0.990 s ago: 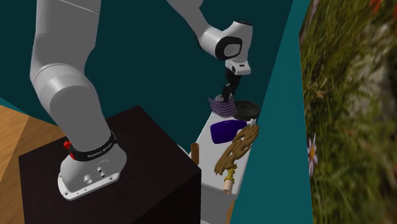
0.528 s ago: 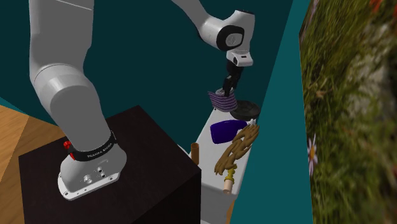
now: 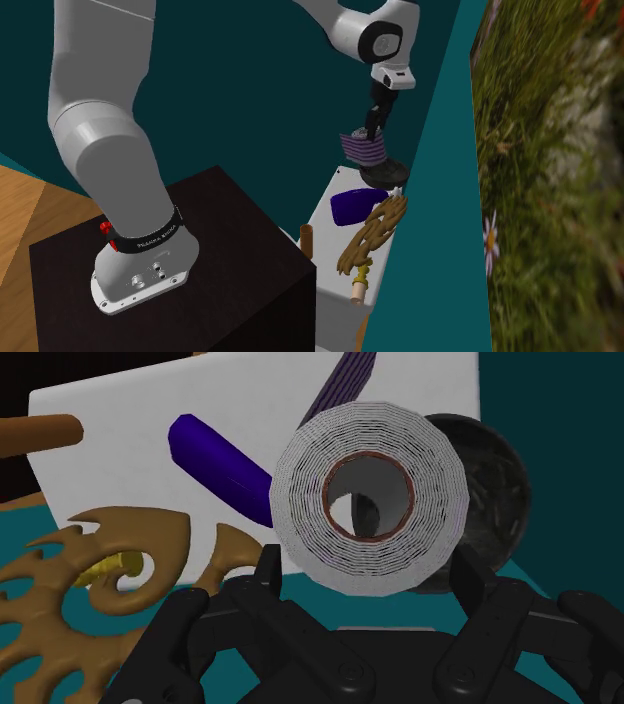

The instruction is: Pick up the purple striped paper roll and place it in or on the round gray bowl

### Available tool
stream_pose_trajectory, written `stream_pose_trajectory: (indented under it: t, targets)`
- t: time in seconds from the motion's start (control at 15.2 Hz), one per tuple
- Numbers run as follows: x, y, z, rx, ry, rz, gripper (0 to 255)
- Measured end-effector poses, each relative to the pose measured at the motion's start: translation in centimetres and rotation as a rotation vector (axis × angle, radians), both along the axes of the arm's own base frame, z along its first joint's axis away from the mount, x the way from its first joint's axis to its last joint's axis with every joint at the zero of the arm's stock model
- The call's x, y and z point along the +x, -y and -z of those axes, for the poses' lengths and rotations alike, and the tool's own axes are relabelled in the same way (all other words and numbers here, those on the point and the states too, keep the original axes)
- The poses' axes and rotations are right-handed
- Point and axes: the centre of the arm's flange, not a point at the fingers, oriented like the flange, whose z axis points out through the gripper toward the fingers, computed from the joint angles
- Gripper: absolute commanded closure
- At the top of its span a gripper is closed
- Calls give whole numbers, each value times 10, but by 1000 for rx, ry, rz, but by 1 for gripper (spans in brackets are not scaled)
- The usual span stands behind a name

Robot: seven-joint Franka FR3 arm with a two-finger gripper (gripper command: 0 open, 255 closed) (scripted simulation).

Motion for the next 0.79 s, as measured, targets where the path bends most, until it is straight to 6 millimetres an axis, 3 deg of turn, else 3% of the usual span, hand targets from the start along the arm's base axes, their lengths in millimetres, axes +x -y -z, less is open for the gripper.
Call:
stream_pose_trajectory:
  t: [0.4, 0.59, 0.79]
  targets:
    - [63, 32, -23, 3, -9, 7, 255]
    - [85, 34, -20, 9, -138, 297, 255]
    - [106, 39, -15, -12, -54, 408, 255]
